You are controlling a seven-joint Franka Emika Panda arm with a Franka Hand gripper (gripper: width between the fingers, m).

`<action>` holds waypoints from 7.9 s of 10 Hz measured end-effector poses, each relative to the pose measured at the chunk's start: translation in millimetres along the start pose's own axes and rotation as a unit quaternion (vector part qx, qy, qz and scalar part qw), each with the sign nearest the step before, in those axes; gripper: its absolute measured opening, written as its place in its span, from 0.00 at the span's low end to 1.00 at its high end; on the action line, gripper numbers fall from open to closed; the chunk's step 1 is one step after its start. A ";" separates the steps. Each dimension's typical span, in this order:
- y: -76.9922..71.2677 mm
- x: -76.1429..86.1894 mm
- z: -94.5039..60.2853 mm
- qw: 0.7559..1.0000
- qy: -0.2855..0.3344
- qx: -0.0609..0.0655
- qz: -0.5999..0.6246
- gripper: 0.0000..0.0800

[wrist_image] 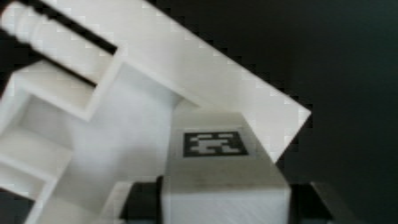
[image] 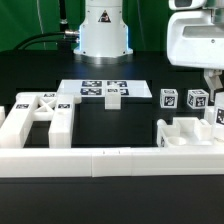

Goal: Assemble chair

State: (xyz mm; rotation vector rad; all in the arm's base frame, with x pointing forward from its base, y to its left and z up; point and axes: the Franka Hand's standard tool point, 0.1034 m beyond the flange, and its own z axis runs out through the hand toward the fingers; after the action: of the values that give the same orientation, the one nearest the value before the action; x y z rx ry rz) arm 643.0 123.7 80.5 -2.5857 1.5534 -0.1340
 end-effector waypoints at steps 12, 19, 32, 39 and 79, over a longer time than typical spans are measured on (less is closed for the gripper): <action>1.3 4.1 0.0 0.909 0.004 -0.022 -0.417 0.81; 2.4 7.0 0.1 0.800 0.000 -0.023 -0.599 0.80; 5.7 -4.5 1.4 0.992 0.011 -0.015 -0.129 0.36; 6.0 -4.3 1.1 0.999 0.006 -0.017 -0.026 0.60; 9.5 -7.9 1.8 0.980 0.012 -0.034 -0.194 0.81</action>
Offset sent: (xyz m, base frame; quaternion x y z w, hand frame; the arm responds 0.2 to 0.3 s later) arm 0.0018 -0.0077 0.0045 -0.0262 -0.0125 -0.0764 0.9967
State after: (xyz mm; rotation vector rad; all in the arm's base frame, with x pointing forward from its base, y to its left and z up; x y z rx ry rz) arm 631.3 126.4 77.2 -2.9214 1.0568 -0.1485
